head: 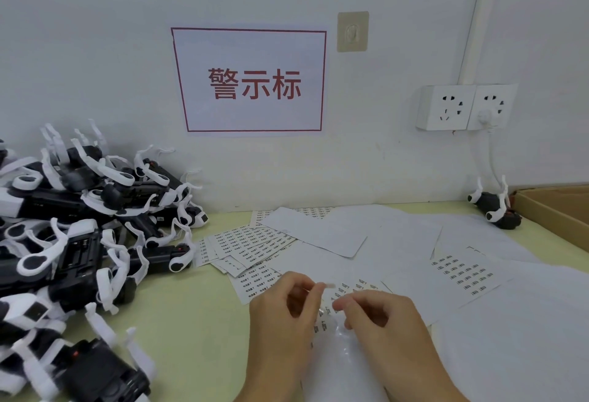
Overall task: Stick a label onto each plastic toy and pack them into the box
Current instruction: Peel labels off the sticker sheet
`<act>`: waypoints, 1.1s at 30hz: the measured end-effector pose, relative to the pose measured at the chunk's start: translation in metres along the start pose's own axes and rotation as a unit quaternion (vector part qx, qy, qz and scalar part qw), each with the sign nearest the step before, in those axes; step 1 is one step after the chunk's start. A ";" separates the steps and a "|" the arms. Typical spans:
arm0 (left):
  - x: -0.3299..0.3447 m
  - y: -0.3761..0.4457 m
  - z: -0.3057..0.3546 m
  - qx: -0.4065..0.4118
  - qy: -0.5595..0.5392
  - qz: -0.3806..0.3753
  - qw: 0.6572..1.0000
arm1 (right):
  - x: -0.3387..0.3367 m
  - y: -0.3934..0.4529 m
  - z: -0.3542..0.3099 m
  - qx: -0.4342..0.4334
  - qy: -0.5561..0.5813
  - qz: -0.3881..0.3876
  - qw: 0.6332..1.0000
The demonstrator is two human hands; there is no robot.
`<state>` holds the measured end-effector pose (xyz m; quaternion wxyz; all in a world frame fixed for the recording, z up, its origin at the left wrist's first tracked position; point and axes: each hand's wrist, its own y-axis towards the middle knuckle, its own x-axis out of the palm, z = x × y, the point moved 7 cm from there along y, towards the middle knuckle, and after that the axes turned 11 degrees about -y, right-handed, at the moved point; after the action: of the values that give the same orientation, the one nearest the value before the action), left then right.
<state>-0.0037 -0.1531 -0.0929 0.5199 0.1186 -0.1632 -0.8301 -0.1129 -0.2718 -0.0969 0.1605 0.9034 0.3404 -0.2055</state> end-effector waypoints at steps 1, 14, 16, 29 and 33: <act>0.001 0.000 0.002 0.013 0.009 -0.001 1.000 | 0.003 0.000 0.001 0.018 0.038 -0.020 0.999; 0.011 -0.005 0.010 0.102 0.079 -0.043 0.991 | 0.008 0.007 0.014 0.057 0.217 -0.042 0.974; 0.012 -0.005 0.010 0.085 0.063 -0.055 0.993 | 0.006 0.006 0.012 0.051 0.203 -0.039 0.977; 0.007 0.000 -0.002 -0.076 -0.125 -0.072 0.987 | -0.004 -0.005 -0.018 -0.209 -0.138 0.059 0.966; 0.007 0.001 -0.005 -0.095 -0.120 -0.072 0.986 | -0.002 -0.008 -0.018 -0.255 -0.241 0.080 0.933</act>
<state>-0.0039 -0.1602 -0.0975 0.4442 -0.0199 -0.1360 -0.8853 -0.1146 -0.2593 -0.0815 0.4787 0.7796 0.2590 -0.3098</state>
